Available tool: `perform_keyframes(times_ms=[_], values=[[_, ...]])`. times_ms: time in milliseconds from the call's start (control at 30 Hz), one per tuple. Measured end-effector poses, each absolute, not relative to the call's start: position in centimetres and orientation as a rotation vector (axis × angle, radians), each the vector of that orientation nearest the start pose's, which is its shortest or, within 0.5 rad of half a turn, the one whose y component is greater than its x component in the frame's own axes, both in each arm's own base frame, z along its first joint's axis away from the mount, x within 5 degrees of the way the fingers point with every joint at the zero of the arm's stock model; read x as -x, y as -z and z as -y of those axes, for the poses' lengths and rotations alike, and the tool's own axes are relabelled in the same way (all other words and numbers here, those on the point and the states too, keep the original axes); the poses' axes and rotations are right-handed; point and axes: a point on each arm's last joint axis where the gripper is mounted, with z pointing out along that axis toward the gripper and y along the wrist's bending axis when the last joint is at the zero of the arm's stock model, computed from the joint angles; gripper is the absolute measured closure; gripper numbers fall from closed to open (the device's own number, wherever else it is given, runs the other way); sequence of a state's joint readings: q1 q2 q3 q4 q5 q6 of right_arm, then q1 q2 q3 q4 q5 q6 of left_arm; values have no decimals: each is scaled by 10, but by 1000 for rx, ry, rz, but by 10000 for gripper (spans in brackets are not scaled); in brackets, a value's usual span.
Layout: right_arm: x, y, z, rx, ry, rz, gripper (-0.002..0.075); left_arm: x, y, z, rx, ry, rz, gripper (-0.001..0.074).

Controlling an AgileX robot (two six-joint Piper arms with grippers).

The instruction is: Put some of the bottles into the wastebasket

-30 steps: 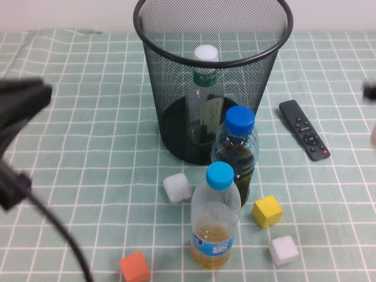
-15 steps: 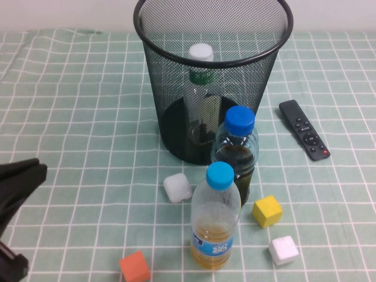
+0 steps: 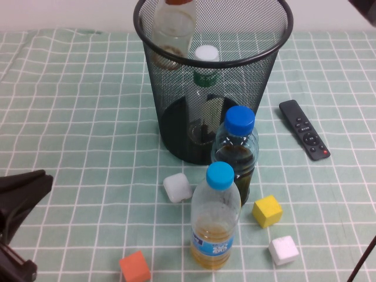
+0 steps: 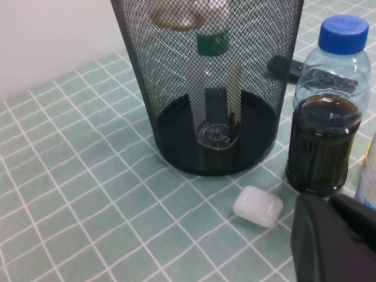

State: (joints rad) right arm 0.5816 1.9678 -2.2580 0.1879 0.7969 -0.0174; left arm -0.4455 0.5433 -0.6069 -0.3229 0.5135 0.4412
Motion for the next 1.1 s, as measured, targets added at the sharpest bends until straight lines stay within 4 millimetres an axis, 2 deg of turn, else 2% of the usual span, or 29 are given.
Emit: perform_keyframes(times_ms=[133,233,300,367,467,500,667,767,900,1000,1100], values=[[-374,-439,-260,566,-559,-1977,312,-91,-331,59,-668,344,-1800,738],[-373,-434,-255,573,-501,-2039,316,-90,-330,59,-664,343,-1794,738],[-370,-435,-250,578,-456,-2076,365,-87,-329,57,-648,341,-1768,738],[-363,-440,-244,584,-423,-2100,447,-82,-325,53,-622,338,-1726,738],[-348,-455,-232,588,-387,-2125,625,-67,-317,44,-578,343,-1644,738],[-343,-460,-227,588,-378,-2135,662,-61,-313,42,-563,351,-1618,738],[-313,-481,-209,574,-305,-2187,718,-35,-294,30,-509,398,-1515,739],[-290,-495,-204,556,-207,-2163,726,-24,-280,25,-480,421,-1468,739],[-245,-510,-196,543,-116,-2109,727,-27,-262,27,-476,442,-1519,739],[-204,-513,-182,546,-117,-2090,727,-34,-245,29,-465,434,-1545,739],[-164,-509,-159,539,-180,-2054,727,-41,-225,29,-427,417,-1551,739]])
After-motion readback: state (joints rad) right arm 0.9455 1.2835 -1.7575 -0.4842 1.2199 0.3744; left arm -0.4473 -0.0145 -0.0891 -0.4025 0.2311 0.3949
